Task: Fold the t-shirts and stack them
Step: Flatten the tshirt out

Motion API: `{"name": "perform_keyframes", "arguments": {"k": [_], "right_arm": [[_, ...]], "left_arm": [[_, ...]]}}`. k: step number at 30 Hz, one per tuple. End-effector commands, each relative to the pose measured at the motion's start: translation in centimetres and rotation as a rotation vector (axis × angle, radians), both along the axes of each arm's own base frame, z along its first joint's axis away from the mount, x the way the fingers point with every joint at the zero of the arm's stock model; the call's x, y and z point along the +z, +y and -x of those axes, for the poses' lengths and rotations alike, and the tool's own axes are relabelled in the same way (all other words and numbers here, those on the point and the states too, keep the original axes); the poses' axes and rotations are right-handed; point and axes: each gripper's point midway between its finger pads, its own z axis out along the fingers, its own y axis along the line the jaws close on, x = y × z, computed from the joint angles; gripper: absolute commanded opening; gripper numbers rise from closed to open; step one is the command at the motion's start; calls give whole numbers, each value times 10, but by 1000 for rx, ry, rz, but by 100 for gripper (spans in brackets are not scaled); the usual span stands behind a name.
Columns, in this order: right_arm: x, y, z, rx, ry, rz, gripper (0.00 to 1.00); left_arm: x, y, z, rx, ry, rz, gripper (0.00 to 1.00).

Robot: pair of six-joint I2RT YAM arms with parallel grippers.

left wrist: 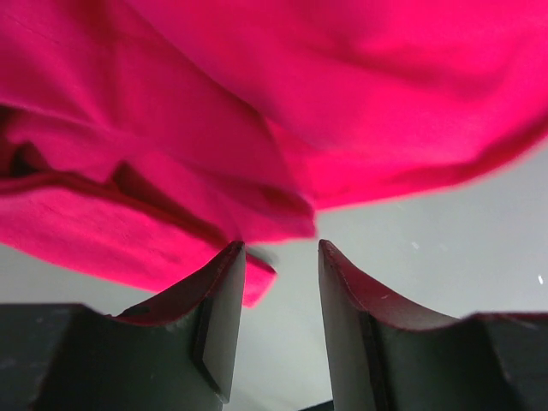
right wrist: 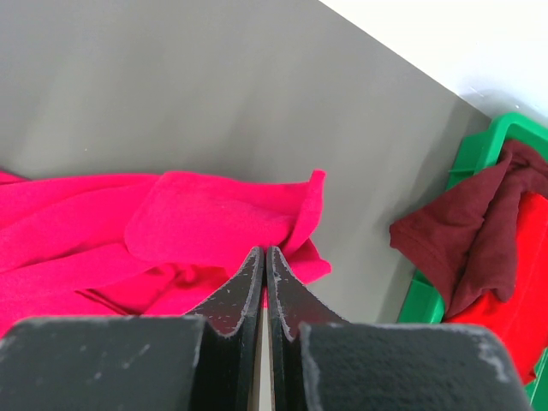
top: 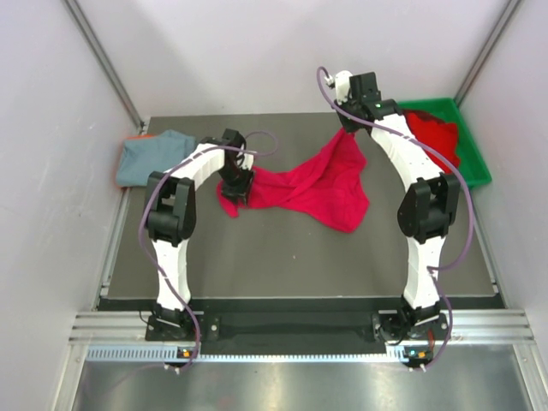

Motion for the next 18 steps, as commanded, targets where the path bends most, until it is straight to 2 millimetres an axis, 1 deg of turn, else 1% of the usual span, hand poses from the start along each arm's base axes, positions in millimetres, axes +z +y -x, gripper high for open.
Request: {"name": "perform_keyframes", "arguments": {"k": [1,5,9,12,14,16,18], "right_arm": [[31,10,-7,14,-84,-26,0],[30,11,-8,17,-84,-30,0],[27,12,-10,17,-79,-37,0],[28,12,-11,16,-83,-37,0],[29,12,-12,16,-83,-35,0],[28,11,-12,14,-84,-32,0],[27,11,-12,13,-83,-30,0]], "left_arm": [[-3,3,-23,55,-58,-32,45],[-13,1,-30,62,-57,-51,45],[-19,-7,-32,34,-52,-61,45],[-10,-15,-32,20,-65,-53,44],[5,-17,-31,22,-96,-47,44],[16,-19,-26,26,-115,-39,43],[20,-21,-22,23,-123,-39,43]]}}
